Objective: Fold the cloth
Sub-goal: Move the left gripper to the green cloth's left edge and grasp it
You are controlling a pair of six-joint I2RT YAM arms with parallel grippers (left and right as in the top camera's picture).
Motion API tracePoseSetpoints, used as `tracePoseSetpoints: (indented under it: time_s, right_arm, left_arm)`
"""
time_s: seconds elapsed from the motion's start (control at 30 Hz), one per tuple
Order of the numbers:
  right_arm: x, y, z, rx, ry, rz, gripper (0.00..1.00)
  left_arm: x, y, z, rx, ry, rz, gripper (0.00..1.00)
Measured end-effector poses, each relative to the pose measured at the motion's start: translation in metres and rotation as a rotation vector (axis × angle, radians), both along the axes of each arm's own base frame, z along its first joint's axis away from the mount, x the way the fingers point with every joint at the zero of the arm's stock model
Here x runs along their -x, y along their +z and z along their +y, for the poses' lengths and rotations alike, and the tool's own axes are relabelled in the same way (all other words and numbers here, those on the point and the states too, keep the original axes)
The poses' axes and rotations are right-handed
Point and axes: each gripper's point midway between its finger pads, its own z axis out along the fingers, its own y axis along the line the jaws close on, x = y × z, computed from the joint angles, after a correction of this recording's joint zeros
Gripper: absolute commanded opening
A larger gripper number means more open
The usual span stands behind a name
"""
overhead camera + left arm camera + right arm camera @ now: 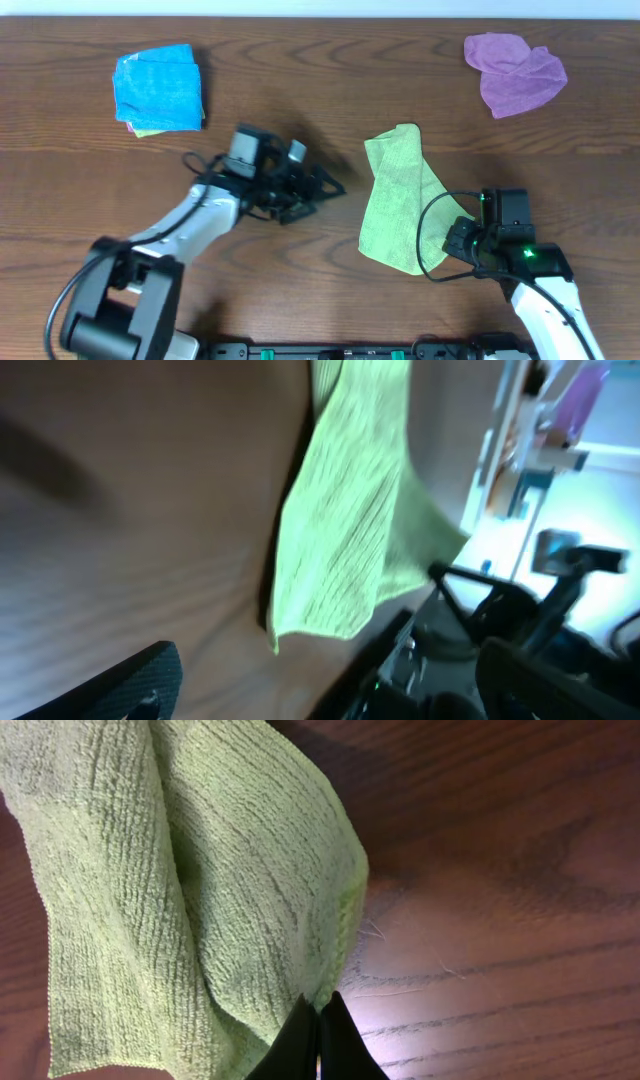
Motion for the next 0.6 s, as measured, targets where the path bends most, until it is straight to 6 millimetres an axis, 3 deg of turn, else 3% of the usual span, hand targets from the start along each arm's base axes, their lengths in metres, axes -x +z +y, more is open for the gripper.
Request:
tracePoseSetpoints:
  time_s: [0.23, 0.6]
  right_arm:
    - [0.000, 0.000, 0.000, -0.005, -0.010, 0.000, 0.01]
    - [0.000, 0.000, 0.000, -0.007, -0.016, 0.000, 0.01]
  left_arm:
    - [0.024, -0.026, -0.029, -0.071, -0.049, 0.059, 0.95]
    - [0.024, -0.051, -0.052, -0.090, 0.003, 0.131, 0.95]
